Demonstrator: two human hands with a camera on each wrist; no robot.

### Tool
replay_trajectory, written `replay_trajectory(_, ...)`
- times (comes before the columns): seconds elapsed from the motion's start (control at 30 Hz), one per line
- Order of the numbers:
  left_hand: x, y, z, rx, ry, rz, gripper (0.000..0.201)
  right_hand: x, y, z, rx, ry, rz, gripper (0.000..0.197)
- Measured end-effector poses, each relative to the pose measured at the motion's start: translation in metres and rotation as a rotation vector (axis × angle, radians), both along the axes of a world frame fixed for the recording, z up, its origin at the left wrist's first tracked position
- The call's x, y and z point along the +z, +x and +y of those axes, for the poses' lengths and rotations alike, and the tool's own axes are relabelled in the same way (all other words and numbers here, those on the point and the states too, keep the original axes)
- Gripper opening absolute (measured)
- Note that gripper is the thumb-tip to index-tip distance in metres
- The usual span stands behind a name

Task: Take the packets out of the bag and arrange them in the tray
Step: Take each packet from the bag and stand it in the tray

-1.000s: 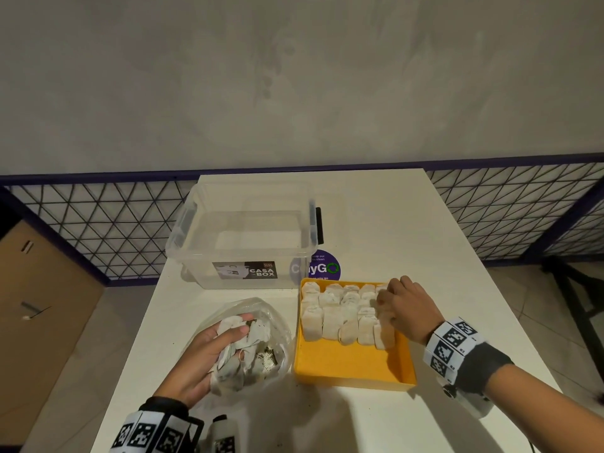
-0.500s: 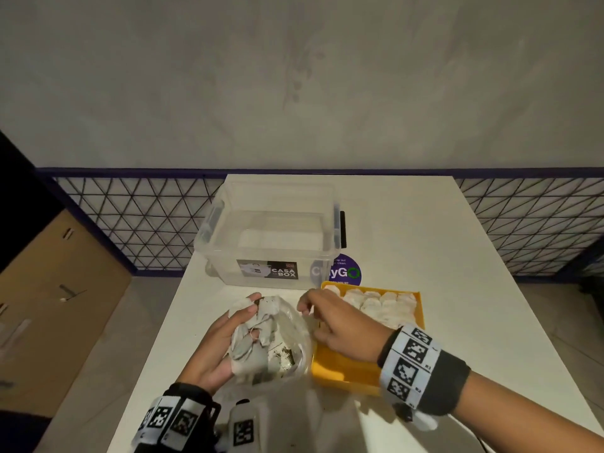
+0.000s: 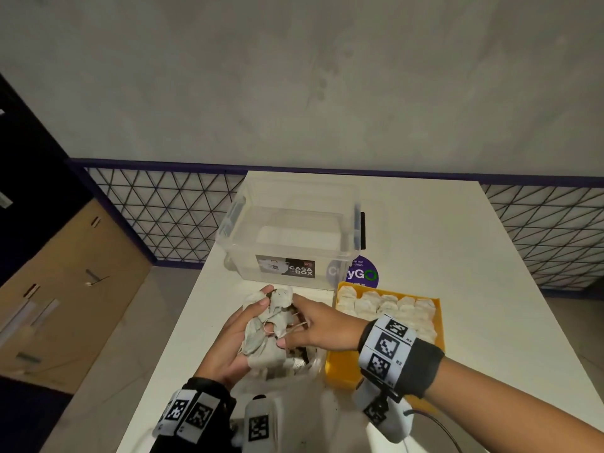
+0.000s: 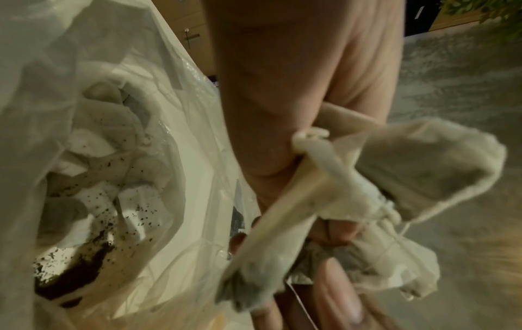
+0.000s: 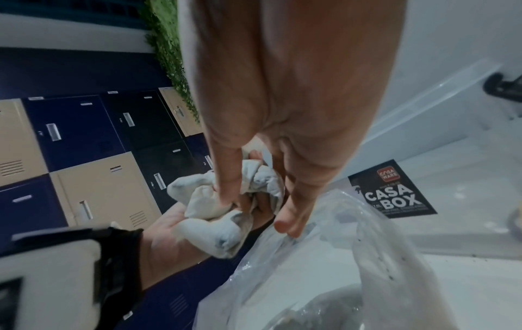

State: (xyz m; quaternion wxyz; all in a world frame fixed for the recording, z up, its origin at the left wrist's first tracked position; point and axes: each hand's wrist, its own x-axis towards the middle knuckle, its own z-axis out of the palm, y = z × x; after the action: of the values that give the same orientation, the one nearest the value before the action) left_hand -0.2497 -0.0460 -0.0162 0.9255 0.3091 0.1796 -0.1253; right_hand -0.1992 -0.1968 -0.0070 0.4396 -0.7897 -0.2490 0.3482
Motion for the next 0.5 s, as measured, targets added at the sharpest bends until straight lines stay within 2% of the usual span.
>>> replay_trajectory(0.07, -0.0009, 0.0000, -0.0008, -0.012, 0.005, 0.001, 0.075, -0.0009, 0.0003, 0.0002, -0.019, 0.035, 0.037, 0.068)
replay_trajectory(0.17, 0.0022, -0.0019, -0.0013, -0.016, 0.024, -0.022, 0.037, 0.0010, 0.0005, -0.0003, -0.039, 0.112, 0.127, 0.057)
replay_trajectory(0.2, 0.0023, -0.0023, -0.0011, -0.016, 0.016, -0.039, 0.038, 0.0013, 0.0007, -0.0005, -0.044, 0.122, 0.130, 0.053)
replay_trajectory(0.33, 0.0022, -0.0033, 0.0005, -0.020, -0.006, -0.069, 0.072, -0.0010, 0.0029, -0.0026, -0.084, 0.145, 0.183, 0.039)
replay_trajectory(0.43, 0.0000, -0.0019, 0.0025, -0.008, -0.012, -0.043, 0.072, -0.0009, 0.0044, -0.0031, -0.122, 0.159, 0.180, 0.022)
replay_trajectory(0.5, -0.0018, -0.0004, 0.0036, 0.004, 0.005, -0.041, 0.077, -0.0027, 0.0052, -0.0028, -0.141, 0.182, 0.194, 0.019)
